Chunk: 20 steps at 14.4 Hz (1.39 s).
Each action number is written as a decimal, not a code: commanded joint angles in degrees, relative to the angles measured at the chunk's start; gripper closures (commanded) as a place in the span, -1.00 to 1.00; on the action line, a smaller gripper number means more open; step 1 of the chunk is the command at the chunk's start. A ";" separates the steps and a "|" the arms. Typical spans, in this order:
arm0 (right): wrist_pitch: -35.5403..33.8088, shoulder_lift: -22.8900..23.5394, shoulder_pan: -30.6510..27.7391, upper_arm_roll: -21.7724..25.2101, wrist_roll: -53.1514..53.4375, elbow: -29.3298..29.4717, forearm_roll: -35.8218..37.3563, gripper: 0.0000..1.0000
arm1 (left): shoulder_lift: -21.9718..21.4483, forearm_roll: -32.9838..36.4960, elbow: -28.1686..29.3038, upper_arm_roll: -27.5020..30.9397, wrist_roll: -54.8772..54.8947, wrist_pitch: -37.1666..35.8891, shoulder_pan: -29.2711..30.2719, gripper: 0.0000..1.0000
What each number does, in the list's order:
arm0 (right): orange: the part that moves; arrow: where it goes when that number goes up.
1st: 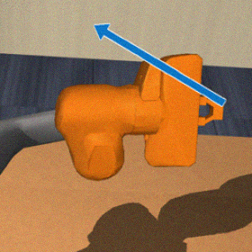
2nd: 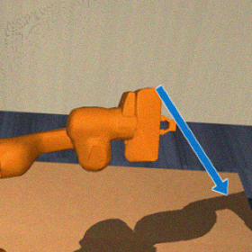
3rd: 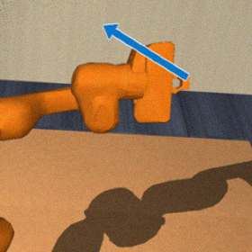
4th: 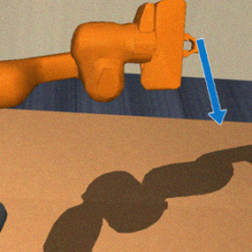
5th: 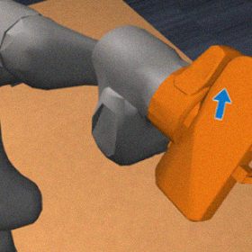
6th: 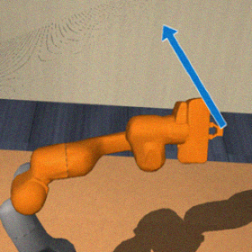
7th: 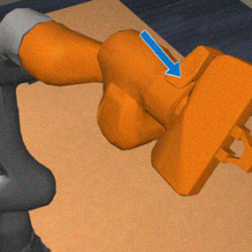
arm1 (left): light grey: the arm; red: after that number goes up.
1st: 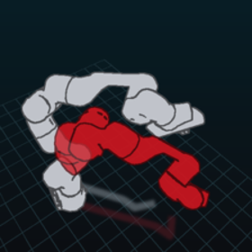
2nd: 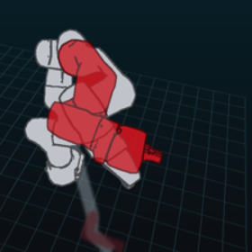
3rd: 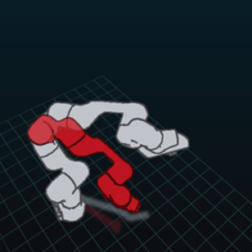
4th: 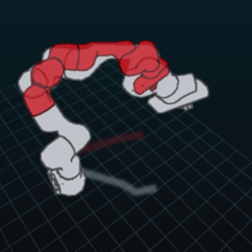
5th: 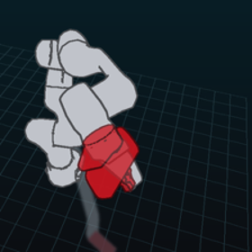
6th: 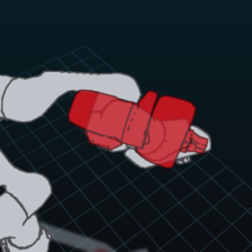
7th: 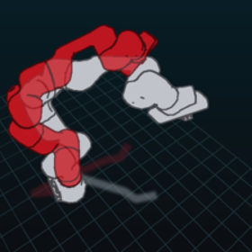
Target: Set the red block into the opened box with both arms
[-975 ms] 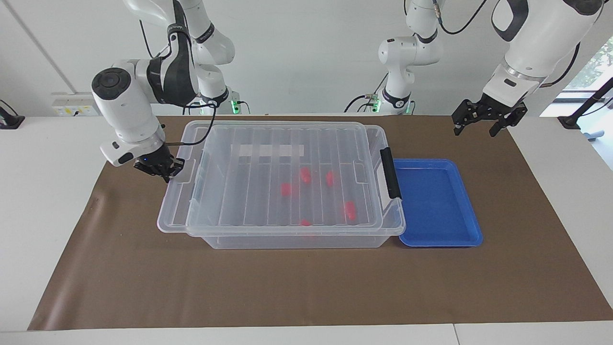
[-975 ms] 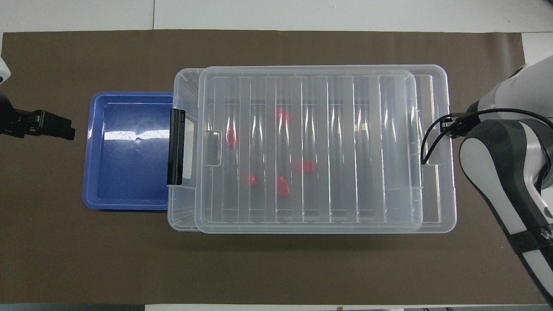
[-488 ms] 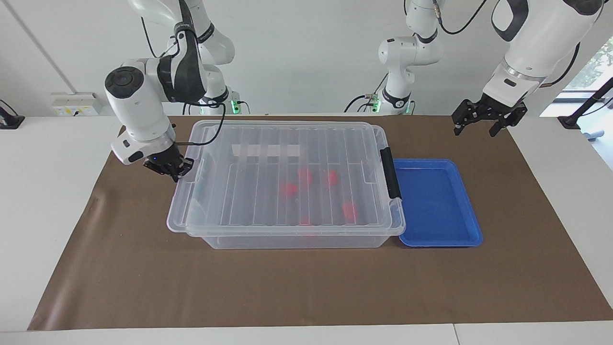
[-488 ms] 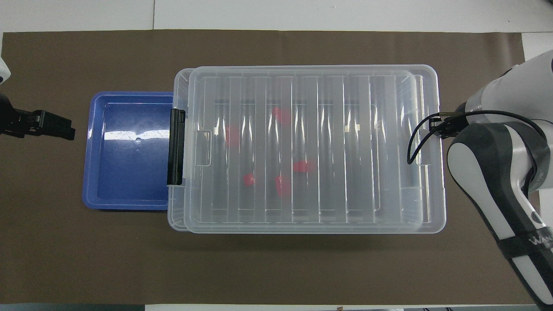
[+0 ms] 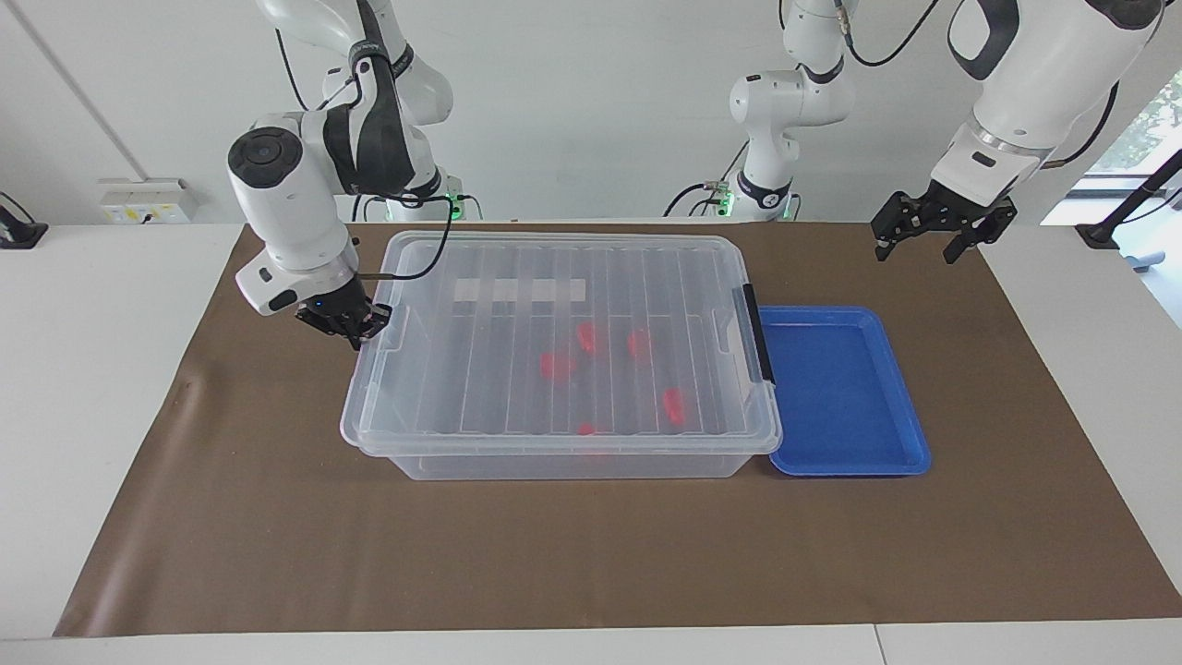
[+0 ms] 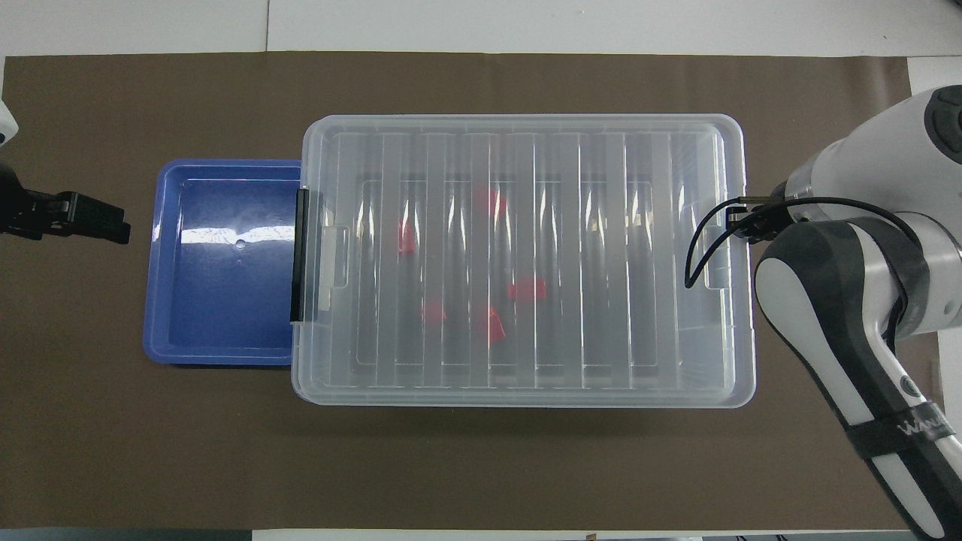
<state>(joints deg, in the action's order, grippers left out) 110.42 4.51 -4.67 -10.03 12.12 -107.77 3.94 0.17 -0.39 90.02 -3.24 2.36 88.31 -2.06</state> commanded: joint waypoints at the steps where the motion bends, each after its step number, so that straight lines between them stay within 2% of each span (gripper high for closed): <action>1: 1.11 -0.82 -0.42 -0.61 0.81 -1.22 -0.25 1.00 | -1.31 0.65 1.04 -0.27 0.54 -0.51 0.39 -1.00; 5: 0.15 -0.56 -0.42 -0.61 0.63 -0.34 -0.25 1.00 | -1.31 0.74 1.13 -0.27 0.54 -0.51 0.39 -1.00; 10: -11.17 0.23 -0.42 1.23 -0.25 8.96 -0.33 1.00 | -1.31 0.65 1.04 -0.27 0.54 -0.51 0.39 -1.00; 11: -13.54 0.15 -0.42 1.93 -0.34 10.28 -0.33 0.46 | -1.31 0.65 1.04 -0.27 0.54 -0.51 0.39 -1.00; 12: -15.83 0.06 -0.42 2.20 -0.69 11.52 -0.33 -0.34 | -1.31 0.65 1.04 -0.27 0.54 -0.51 0.39 -1.00; 13: -18.11 -0.20 -0.42 2.29 -2.69 12.40 -0.33 -0.99 | -1.31 0.65 1.04 -0.19 0.54 -0.51 0.39 -1.00; 15: -22.85 -0.38 -0.42 3.51 -6.21 16.34 -0.33 -1.00 | -1.31 0.65 1.13 -0.27 0.54 -0.51 0.39 -1.00; 17: -24.64 -0.99 -0.42 4.66 -6.66 19.07 -0.51 -1.00 | -1.31 0.65 1.13 -0.27 0.54 -0.51 0.39 -1.00; 20: -27.79 -3.36 -0.07 9.83 -9.29 19.61 -3.75 -1.00 | -1.31 0.65 1.04 -0.27 0.54 -0.51 0.39 -1.00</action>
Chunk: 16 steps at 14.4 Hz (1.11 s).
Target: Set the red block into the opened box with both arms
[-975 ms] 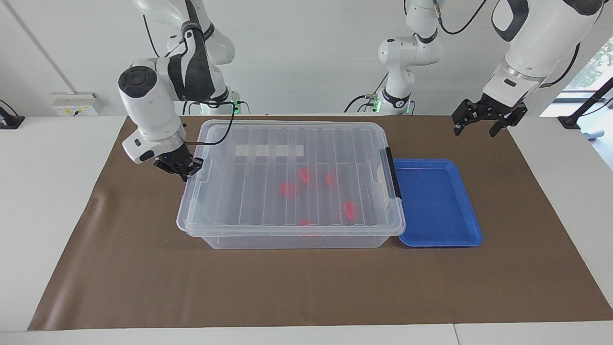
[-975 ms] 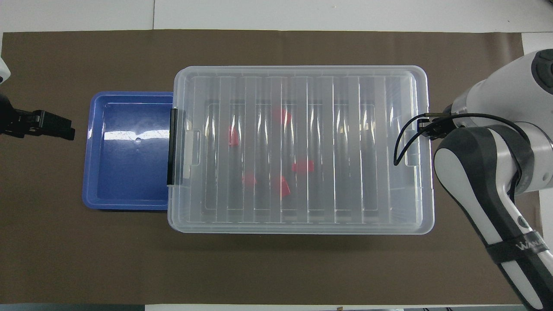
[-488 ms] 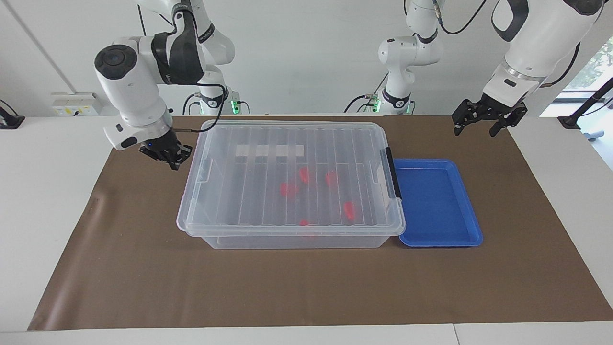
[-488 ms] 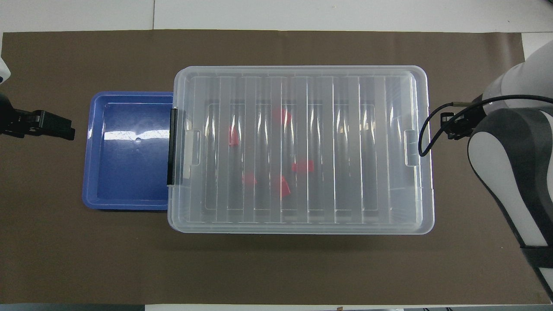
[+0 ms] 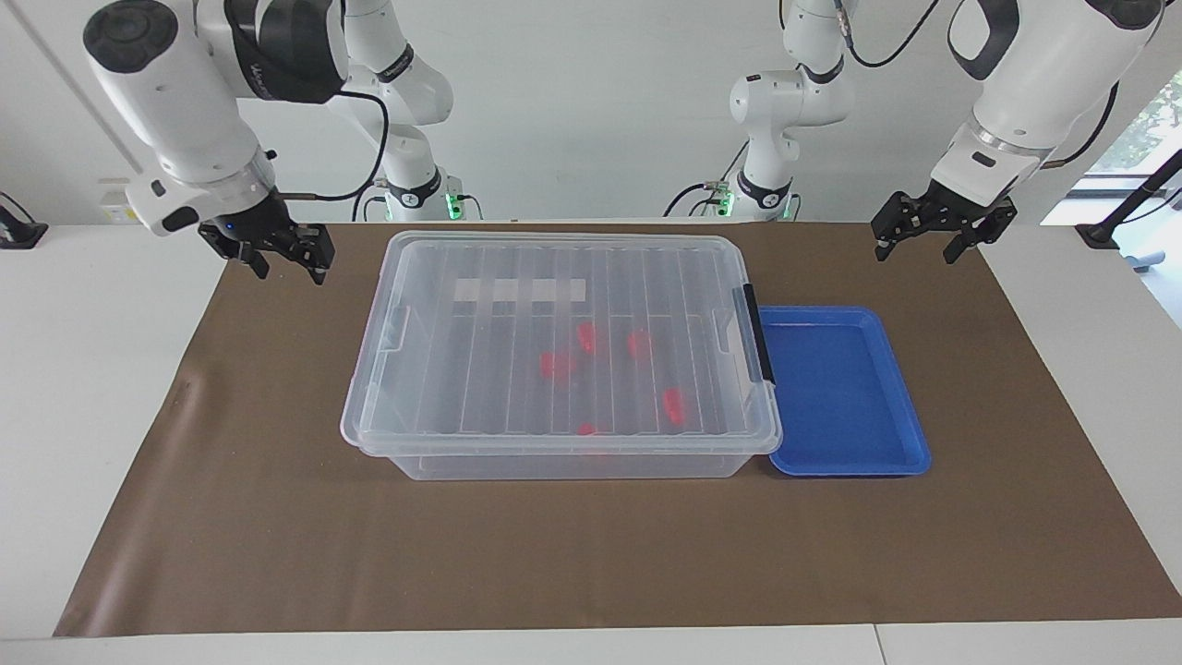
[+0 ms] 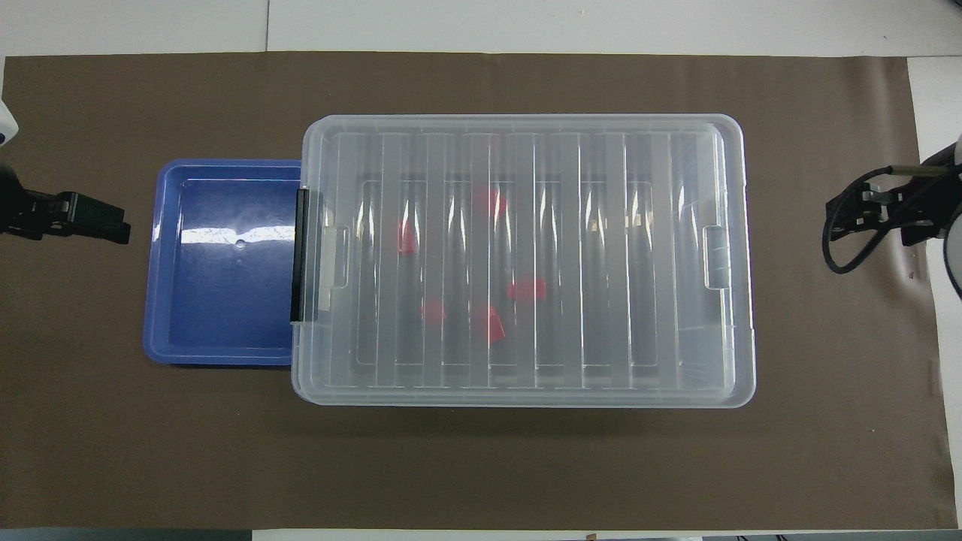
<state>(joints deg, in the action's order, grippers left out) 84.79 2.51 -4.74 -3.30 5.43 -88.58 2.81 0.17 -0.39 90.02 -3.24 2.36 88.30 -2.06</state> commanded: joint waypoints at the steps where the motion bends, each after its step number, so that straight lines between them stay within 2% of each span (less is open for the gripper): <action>1: -1.04 -1.54 -0.01 3.99 -2.61 -0.19 -2.89 -1.00 | -1.31 0.65 1.04 -0.27 0.54 -0.50 0.39 -1.00; 4: 0.55 -2.07 -0.01 4.18 -2.61 -2.12 -2.90 -1.00 | -1.31 0.65 1.04 -0.27 0.54 -0.50 0.39 -1.00; 7: 0.72 -1.10 -0.01 3.74 -2.79 -0.46 -2.90 -1.00 | -1.31 0.65 1.04 -0.27 0.54 -0.50 0.39 -1.00; 16: 1.08 -1.19 -0.01 3.56 -2.88 -0.63 -2.90 -1.00 | -1.31 0.65 1.04 -0.27 0.54 -0.50 0.39 -1.00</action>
